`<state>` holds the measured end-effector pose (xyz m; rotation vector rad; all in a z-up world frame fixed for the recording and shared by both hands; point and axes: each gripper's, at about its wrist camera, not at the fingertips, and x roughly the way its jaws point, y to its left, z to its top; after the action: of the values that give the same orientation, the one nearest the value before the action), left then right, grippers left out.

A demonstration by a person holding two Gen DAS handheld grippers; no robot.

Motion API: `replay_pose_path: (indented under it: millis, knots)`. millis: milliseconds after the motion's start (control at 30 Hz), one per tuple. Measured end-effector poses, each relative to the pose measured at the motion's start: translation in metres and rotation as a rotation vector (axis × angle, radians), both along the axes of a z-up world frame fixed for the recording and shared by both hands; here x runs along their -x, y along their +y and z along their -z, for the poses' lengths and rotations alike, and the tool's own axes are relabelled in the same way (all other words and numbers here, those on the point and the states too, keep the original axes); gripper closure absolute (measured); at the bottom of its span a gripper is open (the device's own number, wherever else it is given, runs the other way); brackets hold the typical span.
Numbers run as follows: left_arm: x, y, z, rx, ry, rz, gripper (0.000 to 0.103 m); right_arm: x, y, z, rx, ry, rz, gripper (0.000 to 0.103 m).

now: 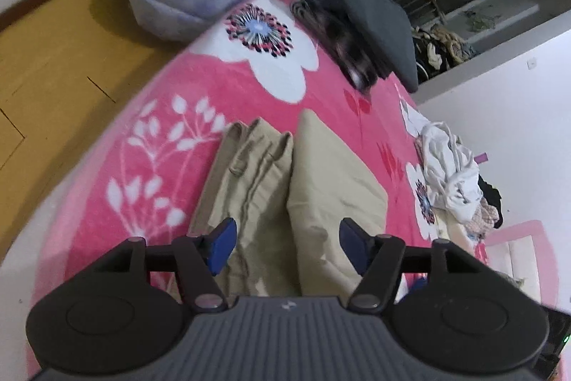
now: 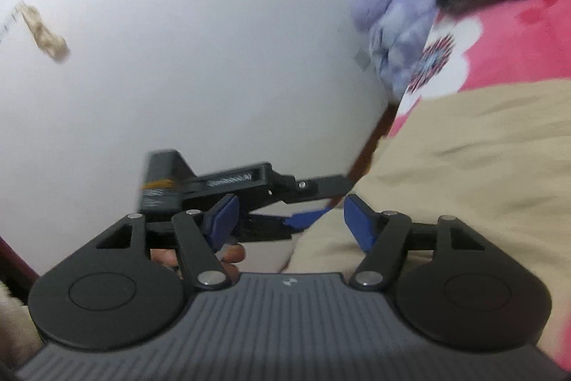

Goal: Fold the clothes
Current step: 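Lower the folded end onto the trousers and open the right gripper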

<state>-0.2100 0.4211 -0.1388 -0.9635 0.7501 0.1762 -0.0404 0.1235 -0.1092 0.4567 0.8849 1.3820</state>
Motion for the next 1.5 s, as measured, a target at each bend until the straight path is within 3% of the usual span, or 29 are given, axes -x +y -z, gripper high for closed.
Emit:
replay_pose_path:
  millis: [67, 200, 300, 367, 500, 600, 700, 867, 900, 967, 1033, 1067, 1167, 1300, 1400, 1500]
  knots:
    - [-0.006, -0.004, 0.0, -0.008, -0.001, 0.033, 0.038, -0.002, -0.036, -0.002, 0.005, -0.024, 0.073, 0.037]
    - [-0.026, -0.016, 0.001, -0.07, 0.054, 0.105, 0.044, 0.018, -0.065, -0.006, 0.136, -0.196, 0.089, 0.036]
    - [-0.04, -0.022, 0.002, -0.107, 0.094, 0.132, 0.059, 0.049, -0.051, -0.007, 0.235, -0.386, 0.057, 0.038]
    - [-0.045, -0.025, 0.002, -0.131, 0.111, 0.148, 0.075, 0.068, -0.041, -0.006, 0.298, -0.526, 0.071, 0.038]
    - [-0.043, -0.023, -0.001, -0.166, 0.101, 0.169, 0.086, 0.078, -0.032, -0.003, 0.352, -0.658, 0.151, 0.044]
    - [-0.042, -0.019, 0.001, -0.154, 0.09, 0.183, 0.088, 0.075, -0.033, -0.004, 0.319, -0.676, 0.136, 0.044]
    - [-0.042, -0.011, 0.008, -0.097, 0.076, 0.184, 0.089, 0.073, -0.024, -0.005, 0.295, -0.692, 0.024, 0.042]
    - [-0.049, 0.005, 0.021, 0.027, 0.106, 0.132, 0.076, 0.065, 0.005, 0.005, 0.305, -0.685, -0.067, 0.034]
    - [-0.05, 0.003, 0.02, 0.02, 0.105, 0.128, 0.079, 0.063, 0.009, 0.005, 0.299, -0.669, -0.068, 0.028]
    - [-0.052, -0.006, 0.01, -0.022, 0.086, 0.117, 0.091, 0.061, 0.015, 0.006, 0.288, -0.644, -0.071, 0.028]
    - [-0.053, -0.015, 0.0, -0.058, 0.066, 0.103, 0.096, 0.065, 0.019, 0.005, 0.302, -0.666, -0.065, 0.043]
    - [-0.051, -0.017, -0.006, -0.057, 0.052, 0.086, 0.096, 0.067, 0.021, 0.004, 0.32, -0.686, -0.058, 0.067]
    - [-0.045, -0.021, -0.026, -0.074, 0.009, 0.054, 0.097, 0.074, 0.021, -0.006, 0.32, -0.727, -0.053, 0.086]
    - [-0.028, -0.011, -0.042, -0.087, -0.046, 0.008, 0.097, 0.09, 0.026, -0.025, 0.278, -0.803, -0.055, 0.087]
    - [-0.017, 0.0, -0.03, -0.11, -0.001, -0.016, 0.097, 0.101, 0.04, -0.021, 0.274, -0.829, -0.088, 0.087]
    - [-0.014, 0.007, 0.005, -0.114, 0.074, 0.001, 0.094, 0.11, 0.056, -0.001, 0.311, -0.813, -0.149, 0.083]
